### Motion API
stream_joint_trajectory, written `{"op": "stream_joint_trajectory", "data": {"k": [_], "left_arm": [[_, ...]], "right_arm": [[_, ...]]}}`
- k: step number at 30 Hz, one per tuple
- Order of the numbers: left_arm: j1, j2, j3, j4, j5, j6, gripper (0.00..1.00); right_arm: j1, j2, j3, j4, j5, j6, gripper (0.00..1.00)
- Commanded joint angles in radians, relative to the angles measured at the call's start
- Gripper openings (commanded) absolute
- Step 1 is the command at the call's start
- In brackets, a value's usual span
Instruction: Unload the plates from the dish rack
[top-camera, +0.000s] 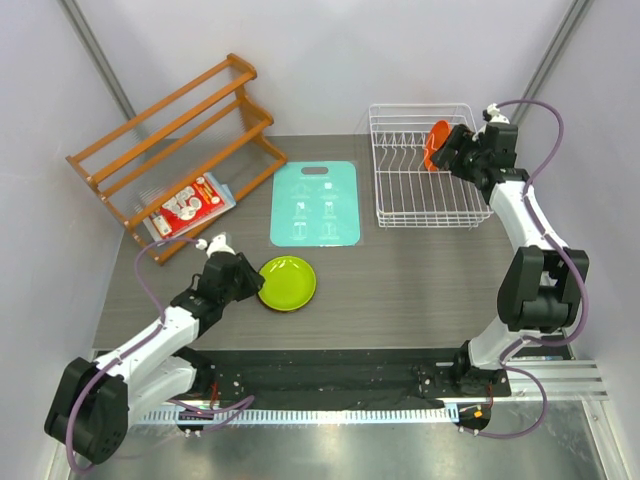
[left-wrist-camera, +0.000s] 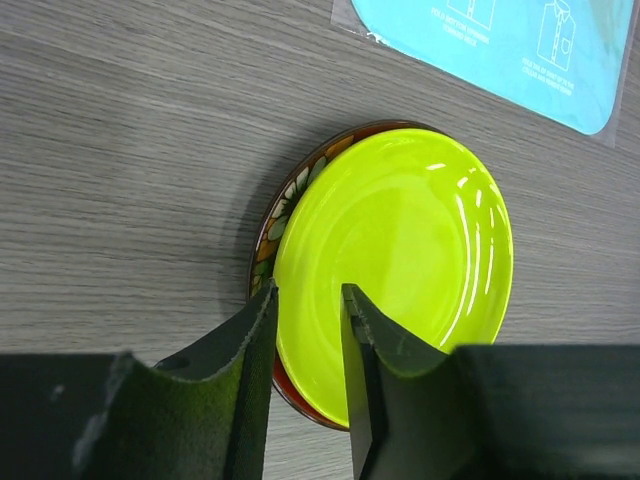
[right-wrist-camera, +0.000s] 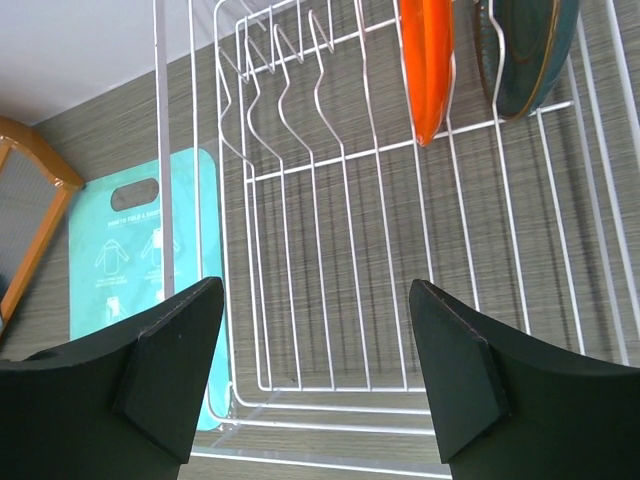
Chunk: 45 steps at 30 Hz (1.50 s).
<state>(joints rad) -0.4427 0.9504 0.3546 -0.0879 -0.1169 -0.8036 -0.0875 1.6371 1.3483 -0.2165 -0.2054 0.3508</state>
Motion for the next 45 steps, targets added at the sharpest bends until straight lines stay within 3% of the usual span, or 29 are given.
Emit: {"op": "stream_joint_trajectory", "data": {"k": [1, 3, 4, 6, 10, 14, 17, 21, 25, 28, 37, 38, 42, 43, 45], "left_arm": [[-0.001, -0.019, -0.002, -0.019, -0.007, 0.014, 0.39], [-0.002, -0.035, 0.007, -0.032, -0.023, 0.023, 0.4], [-0.002, -0.051, 0.024, -0.047, -0.023, 0.027, 0.56], [-0.002, -0.067, 0.055, -0.056, -0.02, 0.047, 0.66], [-0.005, -0.07, 0.162, -0.076, 0.008, 0.107, 0.99], [-0.016, 0.002, 0.311, -0.03, 0.078, 0.159, 1.0], [-0.036, 0.094, 0.385, 0.019, 0.112, 0.19, 0.99], [-0.06, 0.217, 0.509, 0.074, 0.171, 0.214, 1.0], [-0.076, 0.344, 0.576, 0.111, 0.194, 0.215, 0.99], [-0.085, 0.399, 0.615, 0.14, 0.206, 0.218, 0.99], [-0.102, 0.565, 0.731, 0.197, 0.23, 0.218, 0.99], [-0.102, 0.597, 0.769, 0.195, 0.229, 0.221, 0.99], [-0.103, 0.683, 0.868, 0.198, 0.246, 0.23, 0.99], [-0.103, 0.701, 0.889, 0.201, 0.249, 0.23, 0.99], [-0.103, 0.761, 0.967, 0.198, 0.266, 0.231, 0.99]], "right_arm": [[-0.001, -0.002, 0.061, 0.002, 0.044, -0.032, 0.81], [-0.001, 0.009, 0.08, -0.003, 0.09, -0.045, 0.82], [-0.001, 0.016, 0.09, -0.009, 0.106, -0.05, 0.82], [-0.003, 0.059, 0.142, -0.029, 0.141, -0.068, 0.82], [-0.003, 0.15, 0.245, -0.053, 0.164, -0.093, 0.82], [-0.001, 0.286, 0.392, -0.09, 0.175, -0.115, 0.77], [-0.003, 0.404, 0.546, -0.144, 0.17, -0.134, 0.6], [0.0, 0.535, 0.72, -0.184, 0.156, -0.167, 0.58], [0.005, 0.608, 0.802, -0.21, 0.201, -0.206, 0.58], [0.005, 0.644, 0.834, -0.215, 0.254, -0.225, 0.45], [0.005, 0.742, 0.937, -0.25, 0.259, -0.236, 0.38], [0.005, 0.75, 0.951, -0.251, 0.259, -0.234, 0.33], [0.005, 0.768, 0.974, -0.268, 0.258, -0.234, 0.31], [0.006, 0.773, 0.976, -0.268, 0.258, -0.239, 0.26], [0.008, 0.774, 0.974, -0.27, 0.258, -0.237, 0.05]]}}
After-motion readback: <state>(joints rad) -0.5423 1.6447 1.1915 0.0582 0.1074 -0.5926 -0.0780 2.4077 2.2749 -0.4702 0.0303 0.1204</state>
